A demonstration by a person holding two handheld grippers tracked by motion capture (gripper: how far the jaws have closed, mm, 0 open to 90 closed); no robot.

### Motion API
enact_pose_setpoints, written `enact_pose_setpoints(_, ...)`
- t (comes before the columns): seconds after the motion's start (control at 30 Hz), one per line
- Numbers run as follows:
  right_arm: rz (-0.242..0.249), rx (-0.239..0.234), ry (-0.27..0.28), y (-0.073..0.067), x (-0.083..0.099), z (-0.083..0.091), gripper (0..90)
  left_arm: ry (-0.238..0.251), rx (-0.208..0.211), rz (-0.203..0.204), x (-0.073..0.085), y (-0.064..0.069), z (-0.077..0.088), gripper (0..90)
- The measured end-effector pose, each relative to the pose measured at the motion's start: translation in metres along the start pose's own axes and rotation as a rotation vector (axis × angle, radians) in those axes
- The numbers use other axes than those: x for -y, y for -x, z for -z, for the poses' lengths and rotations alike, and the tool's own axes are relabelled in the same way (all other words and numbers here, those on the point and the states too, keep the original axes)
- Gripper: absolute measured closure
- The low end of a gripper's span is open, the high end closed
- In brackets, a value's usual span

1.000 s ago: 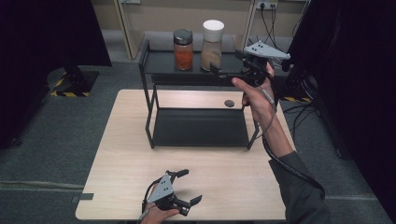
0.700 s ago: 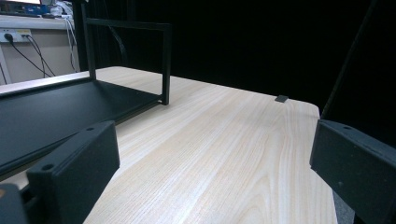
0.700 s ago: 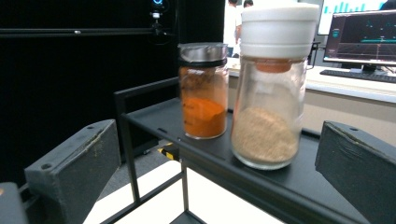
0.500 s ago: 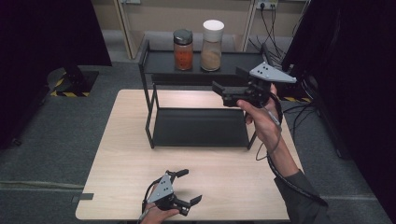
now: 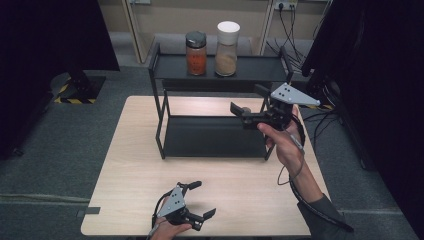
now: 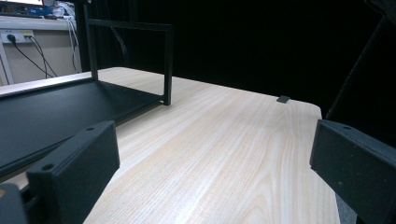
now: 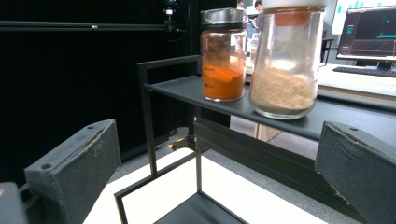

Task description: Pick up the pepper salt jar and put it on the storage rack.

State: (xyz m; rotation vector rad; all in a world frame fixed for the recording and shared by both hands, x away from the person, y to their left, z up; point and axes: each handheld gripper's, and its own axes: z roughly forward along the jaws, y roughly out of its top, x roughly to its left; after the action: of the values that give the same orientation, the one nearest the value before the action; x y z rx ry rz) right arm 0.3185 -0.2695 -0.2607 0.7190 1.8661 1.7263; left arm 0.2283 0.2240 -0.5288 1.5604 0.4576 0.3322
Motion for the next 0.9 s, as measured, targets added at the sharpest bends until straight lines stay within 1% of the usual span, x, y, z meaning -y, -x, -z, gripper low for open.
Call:
enact_pose_setpoints(0.07, -0.003, -0.004, -0.002, -0.001, 0.002, 0.001, 0.3, -0.001, 0.001, -0.001, 0.0, 0.0, 0.0, 0.8)
enact_pose_setpoints(0.1, 0.007, -0.006, -0.004, -0.004, 0.006, 0.005, 0.3, -0.002, 0.001, -0.002, 0.0, 0.0, 0.0, 0.8)
enact_pose_setpoints(0.17, 0.011, -0.008, -0.003, -0.005, 0.01, 0.007, 0.4, -0.001, 0.0, -0.003, 0.0, 0.0, 0.0, 0.8)
enact_pose_setpoints(0.23, 0.003, -0.016, -0.001, -0.005, 0.015, 0.01, 0.3, 0.002, -0.001, -0.001, 0.0, 0.0, 0.0, 0.8)
enact_pose_setpoints(0.33, 0.01, -0.016, -0.005, -0.007, 0.022, 0.013, 0.3, -0.001, -0.001, 0.0, 0.0, 0.0, 0.0, 0.8)
enact_pose_setpoints(0.6, 0.004, -0.021, 0.002, -0.01, 0.035, 0.02, 0.4, 0.004, -0.006, -0.002, 0.001, 0.0, 0.0, 0.8)
enact_pose_setpoints(0.9, 0.017, -0.03, 0.008, -0.02, 0.052, 0.032, 0.4, 0.005, -0.006, -0.006, 0.001, 0.001, 0.0, 0.8)
